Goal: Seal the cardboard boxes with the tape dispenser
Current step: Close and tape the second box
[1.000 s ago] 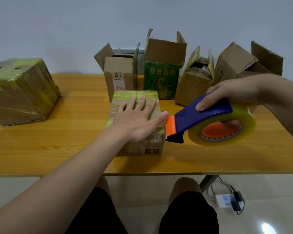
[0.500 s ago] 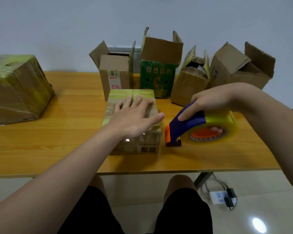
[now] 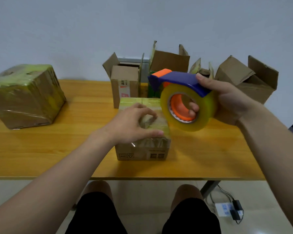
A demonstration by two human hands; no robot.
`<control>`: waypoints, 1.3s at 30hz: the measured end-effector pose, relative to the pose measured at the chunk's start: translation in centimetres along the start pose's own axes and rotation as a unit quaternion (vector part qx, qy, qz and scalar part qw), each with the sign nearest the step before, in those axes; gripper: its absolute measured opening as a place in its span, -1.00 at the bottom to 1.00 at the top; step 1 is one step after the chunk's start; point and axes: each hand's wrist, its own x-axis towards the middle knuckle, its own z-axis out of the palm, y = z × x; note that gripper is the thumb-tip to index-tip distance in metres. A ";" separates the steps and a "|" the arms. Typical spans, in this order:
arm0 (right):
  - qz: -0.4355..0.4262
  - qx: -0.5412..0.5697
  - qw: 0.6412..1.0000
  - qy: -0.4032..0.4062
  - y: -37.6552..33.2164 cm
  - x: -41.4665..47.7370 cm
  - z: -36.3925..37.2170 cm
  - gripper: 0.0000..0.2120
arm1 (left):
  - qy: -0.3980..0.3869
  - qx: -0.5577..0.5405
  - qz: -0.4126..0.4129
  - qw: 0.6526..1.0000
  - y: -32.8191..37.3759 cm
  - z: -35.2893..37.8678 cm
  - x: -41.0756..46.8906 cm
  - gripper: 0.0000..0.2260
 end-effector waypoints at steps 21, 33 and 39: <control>-0.274 0.039 0.954 0.116 8.1 6.8 9.1 -0.70 | 0.142 0.013 0.047 0.989 -7.4 1.2 -4.9 -0.15; -0.250 0.095 0.955 0.125 8.4 6.8 8.9 -0.65 | 0.273 0.125 0.101 0.948 -0.5 4.1 -2.9 -0.43; -0.229 0.174 0.935 0.208 8.0 6.5 8.6 -0.59 | 0.220 0.178 0.032 0.959 1.9 3.5 -1.4 -0.11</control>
